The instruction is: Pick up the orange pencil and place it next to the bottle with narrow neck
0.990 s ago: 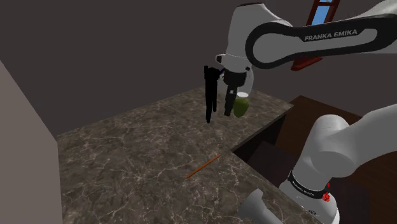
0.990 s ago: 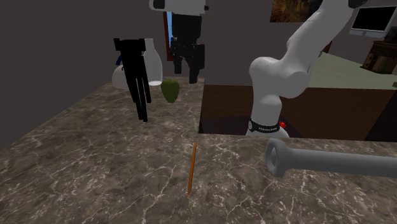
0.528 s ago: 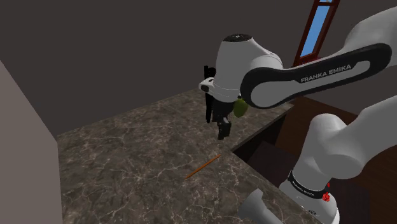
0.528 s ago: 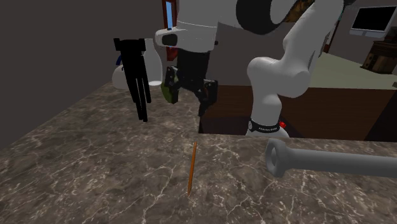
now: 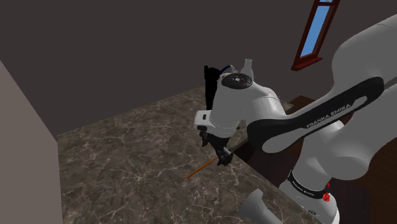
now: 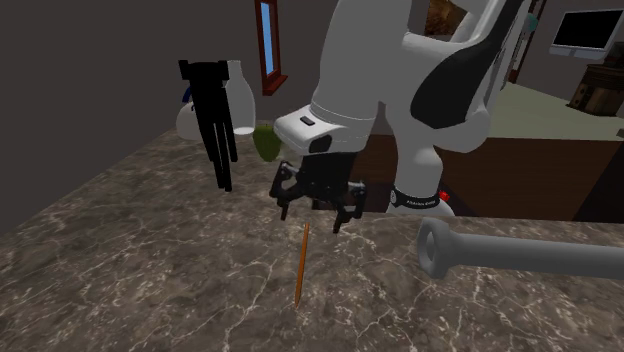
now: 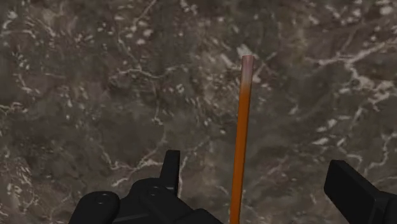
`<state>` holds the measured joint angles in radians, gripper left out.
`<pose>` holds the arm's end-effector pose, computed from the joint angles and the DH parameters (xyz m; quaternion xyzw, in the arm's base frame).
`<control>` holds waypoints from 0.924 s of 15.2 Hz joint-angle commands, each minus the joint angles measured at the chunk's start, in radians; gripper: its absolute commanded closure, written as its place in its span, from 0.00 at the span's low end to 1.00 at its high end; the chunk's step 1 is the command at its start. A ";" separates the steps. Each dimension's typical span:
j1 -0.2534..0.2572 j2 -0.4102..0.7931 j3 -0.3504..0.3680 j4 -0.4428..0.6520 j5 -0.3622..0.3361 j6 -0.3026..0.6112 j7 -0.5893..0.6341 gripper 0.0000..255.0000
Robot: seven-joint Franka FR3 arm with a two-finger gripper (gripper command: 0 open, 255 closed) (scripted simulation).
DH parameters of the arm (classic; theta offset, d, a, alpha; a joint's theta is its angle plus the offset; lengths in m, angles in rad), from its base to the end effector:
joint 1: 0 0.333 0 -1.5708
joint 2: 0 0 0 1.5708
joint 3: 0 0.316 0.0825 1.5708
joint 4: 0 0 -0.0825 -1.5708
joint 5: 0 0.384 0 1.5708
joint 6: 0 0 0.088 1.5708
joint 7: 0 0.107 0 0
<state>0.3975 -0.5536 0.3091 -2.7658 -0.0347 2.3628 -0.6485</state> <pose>0.2835 0.2305 0.3806 0.7774 0.6189 0.0640 0.0925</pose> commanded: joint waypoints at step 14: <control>-0.030 0.104 0.024 -0.042 -0.044 0.151 0.009 0.00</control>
<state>0.3670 -0.4492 0.3327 -2.8081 -0.0788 2.5142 -0.6393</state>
